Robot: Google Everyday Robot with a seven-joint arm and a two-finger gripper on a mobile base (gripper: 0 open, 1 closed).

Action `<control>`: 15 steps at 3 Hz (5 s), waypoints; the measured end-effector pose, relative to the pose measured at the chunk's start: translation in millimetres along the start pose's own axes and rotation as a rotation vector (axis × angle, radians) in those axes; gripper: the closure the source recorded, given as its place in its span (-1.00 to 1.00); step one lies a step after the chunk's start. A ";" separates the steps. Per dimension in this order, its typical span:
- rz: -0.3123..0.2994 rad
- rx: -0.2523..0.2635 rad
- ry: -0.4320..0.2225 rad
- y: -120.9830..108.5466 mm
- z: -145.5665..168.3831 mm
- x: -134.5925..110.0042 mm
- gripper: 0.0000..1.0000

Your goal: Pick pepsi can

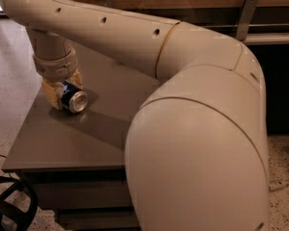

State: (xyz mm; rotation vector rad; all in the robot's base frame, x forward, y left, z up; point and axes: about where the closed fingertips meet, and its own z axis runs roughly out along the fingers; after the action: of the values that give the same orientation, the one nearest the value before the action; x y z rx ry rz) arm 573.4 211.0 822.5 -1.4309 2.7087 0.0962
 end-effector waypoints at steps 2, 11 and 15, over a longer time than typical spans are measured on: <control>0.000 0.000 -0.001 -0.1 -1.4 -0.1 1.00; -0.081 -0.185 -1.065 -39.6 -84.8 32.0 1.00; 0.015 -0.232 -1.243 -39.1 -32.7 22.4 1.00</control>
Offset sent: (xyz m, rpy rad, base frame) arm 0.0570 -0.0846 0.0663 0.3908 -0.1321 -0.0203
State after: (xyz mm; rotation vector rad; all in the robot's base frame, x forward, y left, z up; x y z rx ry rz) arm 591.8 167.6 852.1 -0.8638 1.6741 0.9518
